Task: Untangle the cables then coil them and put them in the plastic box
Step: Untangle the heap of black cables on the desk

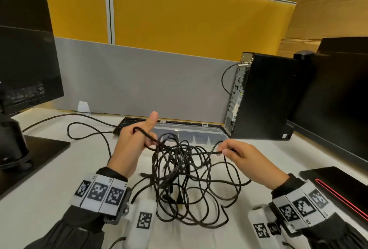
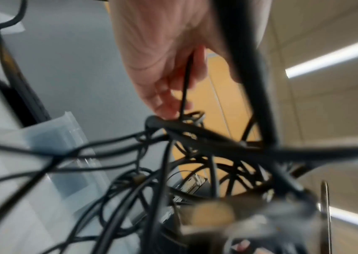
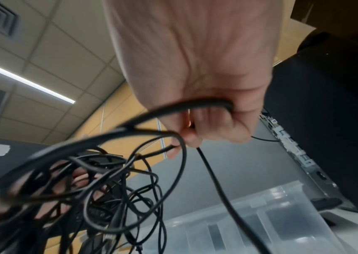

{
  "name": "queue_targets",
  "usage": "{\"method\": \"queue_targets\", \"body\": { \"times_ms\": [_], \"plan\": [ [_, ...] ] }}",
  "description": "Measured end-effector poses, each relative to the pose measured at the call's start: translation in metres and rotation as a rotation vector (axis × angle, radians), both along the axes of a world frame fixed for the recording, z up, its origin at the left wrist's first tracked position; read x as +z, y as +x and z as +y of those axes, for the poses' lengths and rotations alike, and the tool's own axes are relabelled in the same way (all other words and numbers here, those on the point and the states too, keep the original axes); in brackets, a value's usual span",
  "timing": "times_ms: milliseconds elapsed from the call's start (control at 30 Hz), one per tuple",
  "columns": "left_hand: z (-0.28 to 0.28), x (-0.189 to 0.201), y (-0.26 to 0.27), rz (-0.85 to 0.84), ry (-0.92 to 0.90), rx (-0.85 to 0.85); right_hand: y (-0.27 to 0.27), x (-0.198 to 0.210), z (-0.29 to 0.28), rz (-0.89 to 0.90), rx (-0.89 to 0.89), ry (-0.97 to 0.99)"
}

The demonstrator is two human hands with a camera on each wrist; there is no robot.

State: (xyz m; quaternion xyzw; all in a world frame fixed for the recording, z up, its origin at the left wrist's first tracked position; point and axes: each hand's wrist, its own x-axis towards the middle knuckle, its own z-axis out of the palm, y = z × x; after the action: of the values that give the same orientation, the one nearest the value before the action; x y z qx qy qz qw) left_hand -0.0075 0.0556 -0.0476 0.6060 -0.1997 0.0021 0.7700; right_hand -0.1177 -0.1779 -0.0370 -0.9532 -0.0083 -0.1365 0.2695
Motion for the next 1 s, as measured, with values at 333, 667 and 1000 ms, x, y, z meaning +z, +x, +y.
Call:
{"method": "queue_targets", "body": {
  "times_ms": [333, 667, 1000],
  "plan": [
    [0.023, 0.011, 0.0, -0.412, 0.447, 0.532, -0.002, 0.001, -0.016, -0.1, -0.13, -0.077],
    [0.037, 0.01, 0.006, -0.631, 0.614, 0.481, -0.003, 0.0, -0.026, -0.156, -0.211, -0.098],
    [0.044, 0.008, 0.012, -0.701, 0.923, 0.568, -0.004, -0.004, -0.026, -0.001, -0.171, -0.284]
  ]
}}
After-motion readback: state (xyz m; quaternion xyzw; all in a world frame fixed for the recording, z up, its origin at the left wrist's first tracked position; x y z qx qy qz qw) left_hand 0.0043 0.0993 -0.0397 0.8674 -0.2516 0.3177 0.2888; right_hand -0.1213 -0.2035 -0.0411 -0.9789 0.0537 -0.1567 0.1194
